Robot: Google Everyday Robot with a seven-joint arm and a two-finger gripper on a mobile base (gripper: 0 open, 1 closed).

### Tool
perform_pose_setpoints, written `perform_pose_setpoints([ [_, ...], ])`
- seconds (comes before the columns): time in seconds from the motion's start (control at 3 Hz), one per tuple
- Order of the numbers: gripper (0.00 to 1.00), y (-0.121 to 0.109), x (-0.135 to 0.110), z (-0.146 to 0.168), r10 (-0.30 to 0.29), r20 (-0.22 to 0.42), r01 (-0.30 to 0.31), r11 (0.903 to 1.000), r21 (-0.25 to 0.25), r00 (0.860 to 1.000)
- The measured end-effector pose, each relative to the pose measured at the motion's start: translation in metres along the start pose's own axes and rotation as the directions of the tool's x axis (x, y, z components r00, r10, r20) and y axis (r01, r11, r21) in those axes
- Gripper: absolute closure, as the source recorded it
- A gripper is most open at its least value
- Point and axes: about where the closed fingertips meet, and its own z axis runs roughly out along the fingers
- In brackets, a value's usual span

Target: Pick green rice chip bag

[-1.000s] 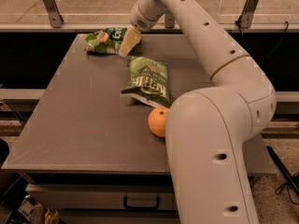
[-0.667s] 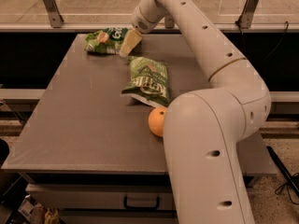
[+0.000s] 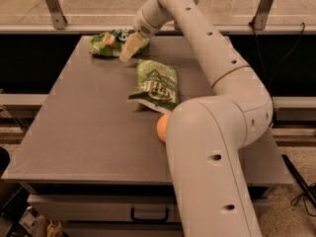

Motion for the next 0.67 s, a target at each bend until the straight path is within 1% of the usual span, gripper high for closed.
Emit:
perform_pose_setpoints([
  [0.33,0.12,0.0062,-0.0089,0.0164,-0.009,0.050,0.010,0.9997,-0.023,0.999],
  [0.67,0.35,0.0082,-0.0086,0.0203,-0.009,0.048,0.010,0.9995,-0.029,0.999],
])
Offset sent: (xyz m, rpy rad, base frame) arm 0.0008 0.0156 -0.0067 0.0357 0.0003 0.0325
